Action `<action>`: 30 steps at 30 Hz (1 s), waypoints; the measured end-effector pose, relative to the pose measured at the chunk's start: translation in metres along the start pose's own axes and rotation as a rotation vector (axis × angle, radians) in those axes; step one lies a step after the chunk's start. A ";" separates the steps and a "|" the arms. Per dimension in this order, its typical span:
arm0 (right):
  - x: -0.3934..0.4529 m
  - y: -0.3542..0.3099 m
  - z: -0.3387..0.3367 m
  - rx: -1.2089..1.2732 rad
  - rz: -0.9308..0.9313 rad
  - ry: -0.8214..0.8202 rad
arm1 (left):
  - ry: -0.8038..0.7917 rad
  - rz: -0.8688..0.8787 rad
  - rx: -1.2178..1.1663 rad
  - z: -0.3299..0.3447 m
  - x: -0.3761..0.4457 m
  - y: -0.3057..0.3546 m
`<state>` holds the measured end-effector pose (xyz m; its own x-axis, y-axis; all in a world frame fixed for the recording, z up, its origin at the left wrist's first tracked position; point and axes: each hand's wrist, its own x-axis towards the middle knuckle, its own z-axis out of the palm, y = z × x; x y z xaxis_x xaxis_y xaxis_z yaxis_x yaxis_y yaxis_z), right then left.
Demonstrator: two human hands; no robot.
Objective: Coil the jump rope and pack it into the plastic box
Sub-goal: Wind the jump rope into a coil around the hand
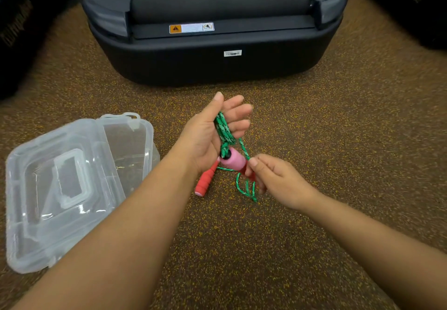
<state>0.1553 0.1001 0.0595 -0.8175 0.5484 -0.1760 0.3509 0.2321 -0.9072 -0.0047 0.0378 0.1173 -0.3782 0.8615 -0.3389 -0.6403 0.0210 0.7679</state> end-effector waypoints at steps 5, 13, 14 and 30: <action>-0.009 -0.020 0.003 -0.083 -0.096 -0.066 | 0.047 0.017 0.190 0.001 0.000 -0.007; -0.006 -0.062 -0.024 0.076 -0.162 -0.022 | 0.000 -0.075 0.711 -0.006 -0.004 -0.015; -0.003 -0.066 -0.028 0.099 -0.148 -0.005 | -0.020 -0.085 0.722 -0.005 -0.006 -0.014; 0.010 -0.039 -0.053 0.142 -0.007 -0.031 | -0.238 -0.127 0.586 -0.005 -0.006 -0.006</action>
<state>0.1576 0.1385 0.1137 -0.8341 0.5216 -0.1792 0.2791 0.1189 -0.9529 -0.0018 0.0298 0.1124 -0.1216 0.9217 -0.3683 -0.1731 0.3457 0.9222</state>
